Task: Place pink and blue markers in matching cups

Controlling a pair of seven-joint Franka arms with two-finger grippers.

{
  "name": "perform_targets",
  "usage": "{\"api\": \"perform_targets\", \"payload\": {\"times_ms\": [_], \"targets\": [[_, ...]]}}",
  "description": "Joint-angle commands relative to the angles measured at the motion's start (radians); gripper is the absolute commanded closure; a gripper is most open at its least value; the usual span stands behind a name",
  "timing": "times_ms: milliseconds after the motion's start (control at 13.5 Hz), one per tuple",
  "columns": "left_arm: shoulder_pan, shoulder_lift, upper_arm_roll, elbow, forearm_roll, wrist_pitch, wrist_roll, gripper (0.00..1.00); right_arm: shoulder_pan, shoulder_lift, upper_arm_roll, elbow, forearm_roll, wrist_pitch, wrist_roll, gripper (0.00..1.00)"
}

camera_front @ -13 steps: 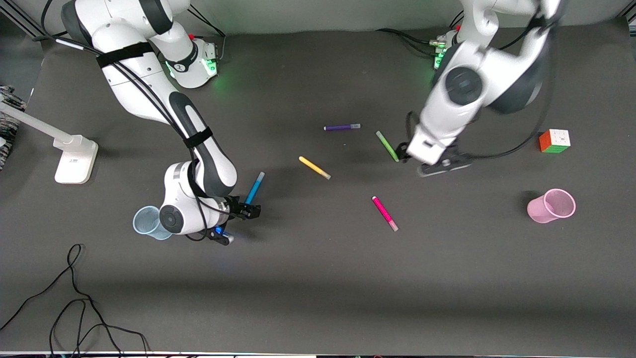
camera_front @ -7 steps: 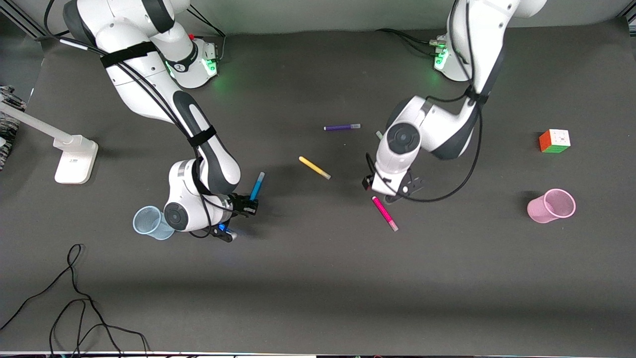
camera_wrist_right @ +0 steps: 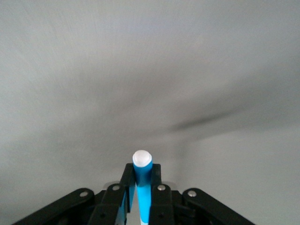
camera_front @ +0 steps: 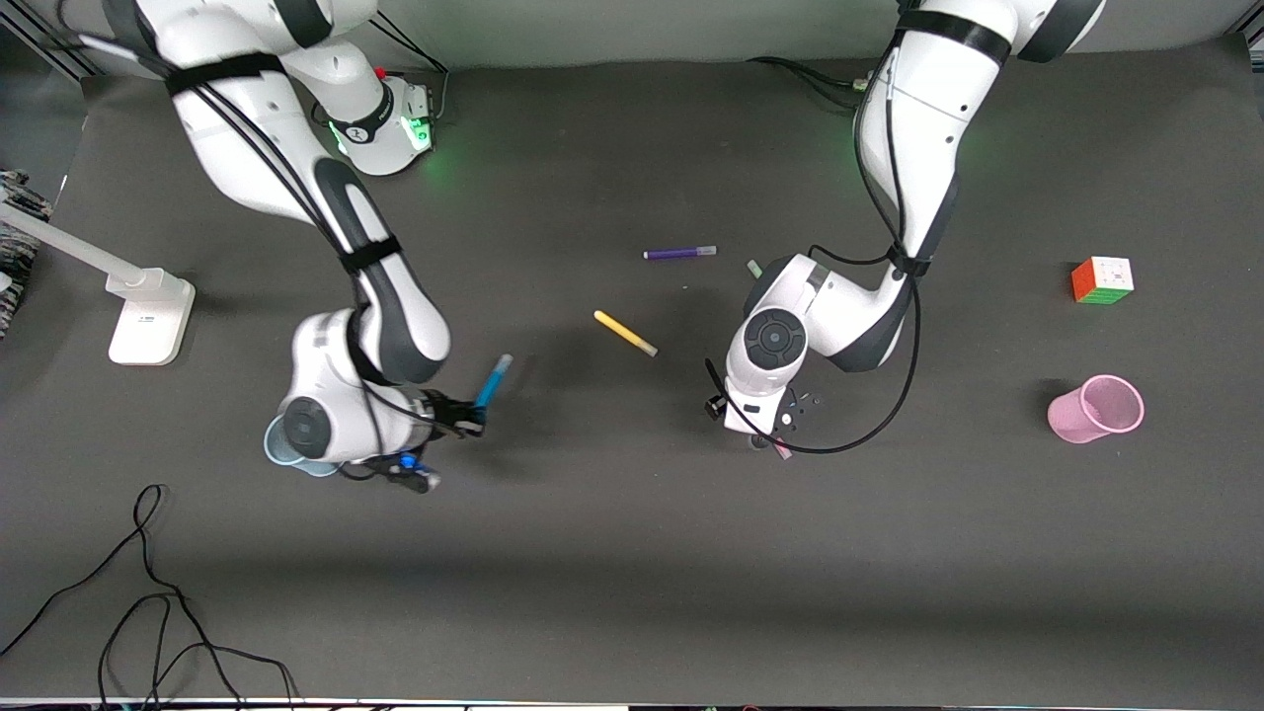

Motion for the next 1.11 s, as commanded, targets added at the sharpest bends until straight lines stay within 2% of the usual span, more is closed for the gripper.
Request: {"api": "perform_targets", "payload": {"times_ms": [0, 149, 223, 297, 594, 669, 743, 817, 891, 1040], "targets": [[-0.015, 0.006, 0.012, 0.016, 0.01, -0.003, -0.03, 0.43, 0.008, -0.15, -0.047, -0.027, -0.187, 0.022, 0.007, 1.0], [-0.014, 0.006, 0.015, 0.014, 0.01, -0.003, -0.03, 0.59, 0.008, -0.227, -0.07, -0.045, -0.308, 0.063, -0.011, 1.0], [-0.012, 0.007, 0.015, 0.014, 0.01, -0.002, -0.03, 0.66, 0.008, -0.261, -0.086, -0.059, -0.336, 0.094, -0.017, 1.0], [-0.011, 0.01, 0.017, 0.014, 0.01, -0.002, -0.029, 0.7, 0.01, -0.287, -0.113, -0.078, -0.346, 0.128, -0.042, 1.0], [-0.008, 0.012, 0.02, 0.014, 0.01, 0.0, -0.027, 0.72, 0.01, -0.351, -0.236, -0.215, -0.364, 0.373, -0.296, 1.0], [-0.008, 0.012, 0.019, 0.014, 0.01, -0.002, -0.027, 0.81, 0.01, -0.352, -0.247, -0.252, -0.364, 0.449, -0.315, 1.0], [-0.006, 0.01, 0.02, 0.014, 0.012, -0.003, -0.027, 0.95, 0.01, -0.345, -0.25, -0.291, -0.364, 0.525, -0.315, 1.0], [-0.006, 0.01, 0.02, 0.014, 0.01, -0.008, -0.027, 1.0, 0.01, -0.342, -0.25, -0.33, -0.364, 0.592, -0.315, 1.0], [-0.006, 0.009, 0.02, 0.016, 0.01, -0.014, -0.029, 1.0, 0.01, -0.341, -0.251, -0.376, -0.366, 0.67, -0.318, 1.0], [-0.005, -0.001, 0.02, 0.017, 0.01, -0.022, -0.029, 1.0, 0.011, -0.338, -0.259, -0.414, -0.367, 0.723, -0.326, 1.0]]}}
